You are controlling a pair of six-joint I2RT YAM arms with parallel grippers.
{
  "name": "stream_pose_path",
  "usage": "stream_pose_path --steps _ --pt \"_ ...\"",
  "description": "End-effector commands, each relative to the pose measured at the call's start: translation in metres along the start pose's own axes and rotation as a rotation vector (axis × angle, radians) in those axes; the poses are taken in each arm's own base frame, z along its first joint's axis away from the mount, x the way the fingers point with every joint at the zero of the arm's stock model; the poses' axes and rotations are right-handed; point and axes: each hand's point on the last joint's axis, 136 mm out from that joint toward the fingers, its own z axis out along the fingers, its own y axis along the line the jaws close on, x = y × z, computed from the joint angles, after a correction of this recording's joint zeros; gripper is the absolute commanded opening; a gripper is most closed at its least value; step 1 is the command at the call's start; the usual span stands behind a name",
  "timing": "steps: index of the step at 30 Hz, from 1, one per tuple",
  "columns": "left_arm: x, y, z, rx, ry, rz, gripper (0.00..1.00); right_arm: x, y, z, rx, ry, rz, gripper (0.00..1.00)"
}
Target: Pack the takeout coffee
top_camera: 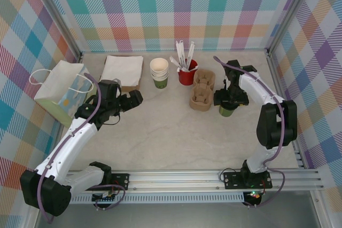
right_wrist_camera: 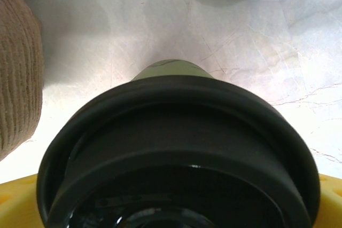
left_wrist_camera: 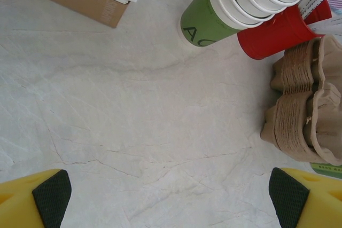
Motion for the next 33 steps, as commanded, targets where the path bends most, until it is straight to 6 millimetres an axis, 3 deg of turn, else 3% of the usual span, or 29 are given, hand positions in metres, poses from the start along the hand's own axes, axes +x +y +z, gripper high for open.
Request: stream_pose_path --steps 1,13,18,25,33 --pt "-0.004 0.004 -0.008 -0.012 -0.011 0.000 0.97 0.003 -0.009 -0.019 0.022 -0.027 0.006 1.00" --pt "-0.012 -0.001 -0.015 -0.013 -0.020 0.043 0.97 0.017 -0.016 -0.062 0.024 -0.110 0.021 1.00" --pt "-0.020 -0.009 -0.024 -0.003 -0.028 0.088 0.97 0.016 -0.011 -0.094 -0.029 -0.219 0.028 1.00" --pt "-0.043 -0.015 -0.050 -0.023 -0.083 0.200 0.95 0.019 -0.002 -0.153 -0.166 -0.538 0.067 1.00" --pt "-0.084 -0.030 -0.081 -0.019 -0.076 0.307 0.96 0.034 0.018 -0.180 -0.347 -0.708 0.052 1.00"
